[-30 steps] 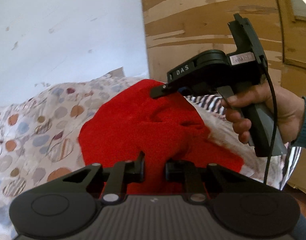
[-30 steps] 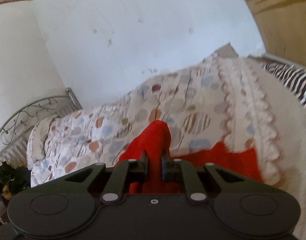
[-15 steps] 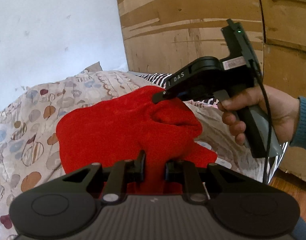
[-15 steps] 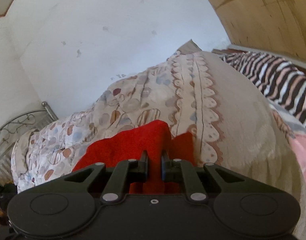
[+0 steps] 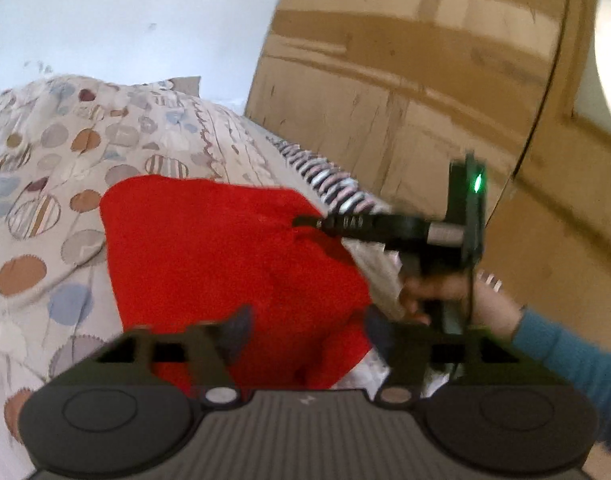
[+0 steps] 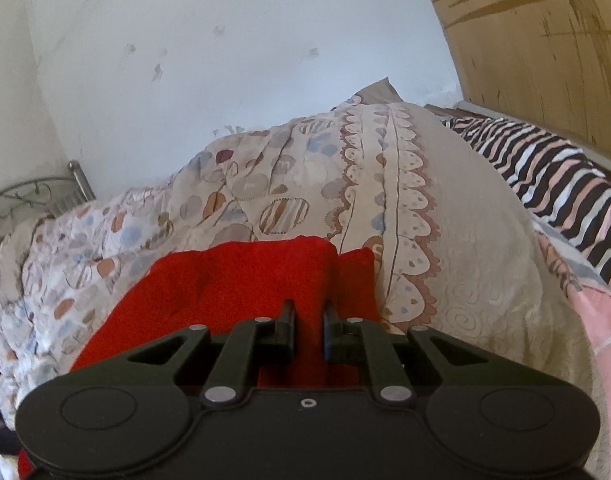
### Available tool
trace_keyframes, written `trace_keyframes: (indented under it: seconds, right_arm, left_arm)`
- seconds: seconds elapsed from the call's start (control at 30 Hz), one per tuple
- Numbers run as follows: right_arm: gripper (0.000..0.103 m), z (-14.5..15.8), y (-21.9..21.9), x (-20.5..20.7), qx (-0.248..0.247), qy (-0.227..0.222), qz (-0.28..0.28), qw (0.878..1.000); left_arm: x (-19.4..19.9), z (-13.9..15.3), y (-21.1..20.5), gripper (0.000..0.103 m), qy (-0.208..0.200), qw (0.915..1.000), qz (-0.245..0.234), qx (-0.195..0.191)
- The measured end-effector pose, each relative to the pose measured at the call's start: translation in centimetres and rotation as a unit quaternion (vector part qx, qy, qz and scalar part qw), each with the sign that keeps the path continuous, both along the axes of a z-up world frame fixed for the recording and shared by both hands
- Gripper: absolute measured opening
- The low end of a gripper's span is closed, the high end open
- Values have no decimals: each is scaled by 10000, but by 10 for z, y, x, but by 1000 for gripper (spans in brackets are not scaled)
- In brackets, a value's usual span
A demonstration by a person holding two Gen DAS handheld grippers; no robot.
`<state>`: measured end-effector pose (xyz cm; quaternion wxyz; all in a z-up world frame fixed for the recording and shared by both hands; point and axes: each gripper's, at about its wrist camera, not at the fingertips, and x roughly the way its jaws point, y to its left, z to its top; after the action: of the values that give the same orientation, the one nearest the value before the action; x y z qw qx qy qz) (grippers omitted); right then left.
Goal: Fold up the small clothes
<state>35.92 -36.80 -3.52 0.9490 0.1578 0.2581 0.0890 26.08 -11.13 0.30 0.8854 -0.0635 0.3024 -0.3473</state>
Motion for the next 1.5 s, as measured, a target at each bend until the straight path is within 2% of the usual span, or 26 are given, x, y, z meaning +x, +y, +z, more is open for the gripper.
trace_keyframes:
  seconds: [0.13,0.17,0.2,0.27,0.37,0.43,0.57,0.63,0.77,0.87,0.93,1.03,1.13,1.33,1.5]
  right_arm:
    - [14,-2,-1,1,4,33,-29,10000]
    - [14,-2,-1,1,13,39,-38,10000]
    - [15,-2,-1,0,14,40,-46,10000]
    - [15,-2,0,0,-4,39,-61,10000]
    - [16,-1,1,-1,-32,46,-64,10000]
    - [16,0,1,-2,-58,49,-55,10000]
    - [16,2,2,-3,-129,57,-33,9999]
    - [19,3,3,-6,-196,75,-72,9998]
    - [33,10,10,-21,-499,-66,-182,9986]
    - [52,16,8,-34,-374,-113,-171,9991]
    - [75,20,7,-43,-204,-146,-158,9996]
    - [89,27,11,-55,-116,-225,-50,9997]
    - [98,34,24,-63,-225,-274,173,9992]
    - [101,43,50,-65,-544,-424,605,9958]
    - [102,32,61,-60,-889,-96,729,9933]
  left_arm:
    - [2,9,24,91,41,9993,167,-345]
    - [2,10,26,97,26,9990,271,-358]
    - [4,11,30,101,16,9986,429,-321]
    - [13,9,33,102,100,9966,814,-83]
    - [32,-1,34,102,476,9897,1289,412]
    - [42,-10,37,102,782,9826,1578,596]
    - [53,-36,49,102,1380,9764,1627,328]
    - [55,-46,51,103,1527,9748,1602,263]
    - [54,-58,50,103,1495,9757,1577,287]
    - [52,-59,49,103,1365,9778,1548,358]
    - [49,-58,45,103,1245,9793,1535,446]
    - [44,-57,41,103,1092,9808,1532,515]
    - [40,-57,40,103,987,9814,1552,544]
    - [29,-55,37,103,644,9827,1609,654]
    - [18,-54,31,103,316,9831,1591,848]
